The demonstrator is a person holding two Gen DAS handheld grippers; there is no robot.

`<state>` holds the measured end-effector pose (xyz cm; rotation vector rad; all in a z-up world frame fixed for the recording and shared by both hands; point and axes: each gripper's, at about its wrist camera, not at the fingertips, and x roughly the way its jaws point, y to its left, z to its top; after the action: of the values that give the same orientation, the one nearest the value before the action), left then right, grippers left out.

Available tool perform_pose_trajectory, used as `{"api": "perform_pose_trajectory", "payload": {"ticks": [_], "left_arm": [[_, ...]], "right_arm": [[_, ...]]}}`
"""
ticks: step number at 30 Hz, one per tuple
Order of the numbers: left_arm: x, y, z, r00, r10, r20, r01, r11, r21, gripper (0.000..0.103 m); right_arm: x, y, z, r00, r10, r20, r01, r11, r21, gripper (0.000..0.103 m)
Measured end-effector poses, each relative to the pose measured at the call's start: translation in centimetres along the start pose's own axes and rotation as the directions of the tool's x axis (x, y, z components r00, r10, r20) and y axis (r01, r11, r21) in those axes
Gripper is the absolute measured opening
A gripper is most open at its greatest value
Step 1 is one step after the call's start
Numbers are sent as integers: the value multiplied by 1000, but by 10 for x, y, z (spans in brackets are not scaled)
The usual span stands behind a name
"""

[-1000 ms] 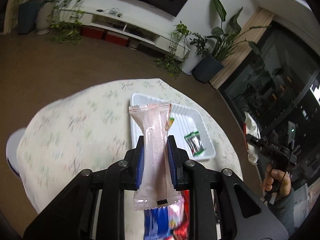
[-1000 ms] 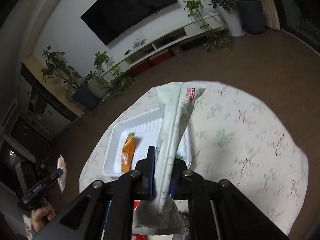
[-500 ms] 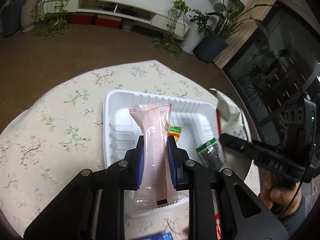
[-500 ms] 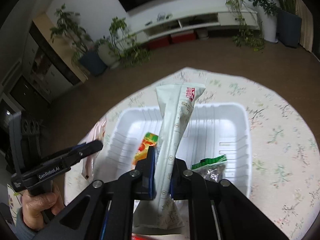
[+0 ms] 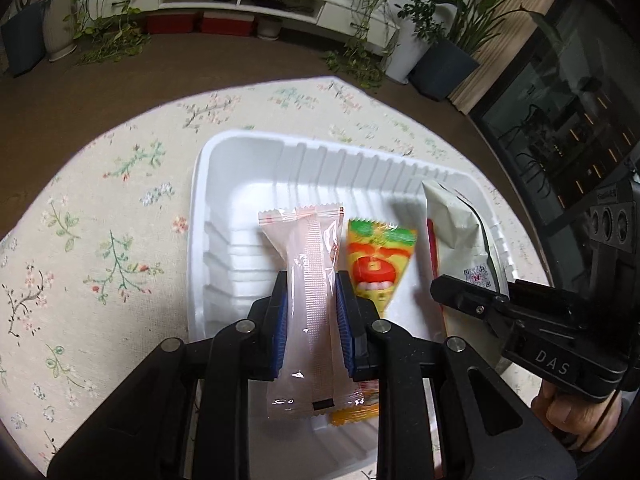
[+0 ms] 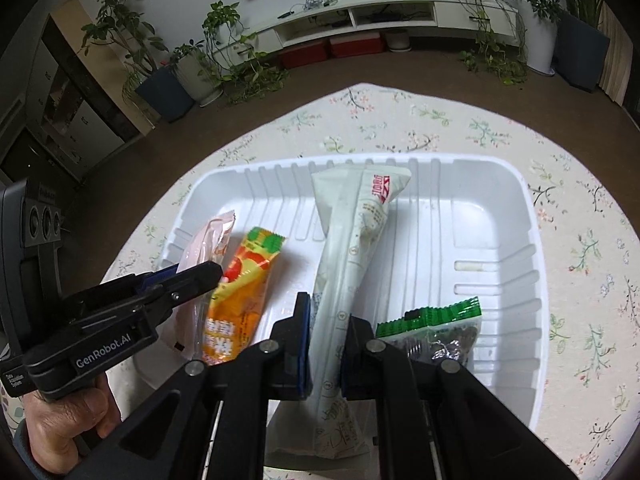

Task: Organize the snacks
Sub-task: 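Lower both held packets into the white tray and open both grippers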

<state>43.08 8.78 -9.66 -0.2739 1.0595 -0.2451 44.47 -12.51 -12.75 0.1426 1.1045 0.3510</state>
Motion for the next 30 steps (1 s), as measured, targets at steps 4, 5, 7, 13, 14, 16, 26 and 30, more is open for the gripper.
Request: {"api": "perform_pose_trajectory", "payload": {"ticks": [4,5,7,13,14,16,26,30], "left_arm": [[13,-5,2,1000,20,0,-20,999,26,21],[17,-3,2,1000,24,-3,-23,999,31,21],[21,-6,0,999,47,-12,-46,997,55,21],[18,-16,-13,997,72,-32,-70,995,67,23],[19,-14,-10,997,69,-35,-67,996,62,23],[21,-15,-12,997,66,-43,-63,996,57,23],[23,-18,-20,997,57,-59,-55,998,41,23],[24,-19,-23,997,56,-56,-54,998,34,23]], "right_arm": [[5,-4,-7,1000,3,-7,-3,1000,6,14],[4,-5,-9,1000,4,-2,-4,1000,5,14],[4,-5,-13,1000,2,-3,-2,1000,0,15],[0,-1,-18,1000,6,-7,-6,1000,-14,15],[-2,0,-22,1000,9,-8,-9,1000,-22,15],[-4,1,-25,1000,14,-13,-15,999,-29,15],[-8,7,-28,1000,-22,-17,20,994,-104,14],[-7,8,-29,999,-39,-2,39,991,-131,14]]}}
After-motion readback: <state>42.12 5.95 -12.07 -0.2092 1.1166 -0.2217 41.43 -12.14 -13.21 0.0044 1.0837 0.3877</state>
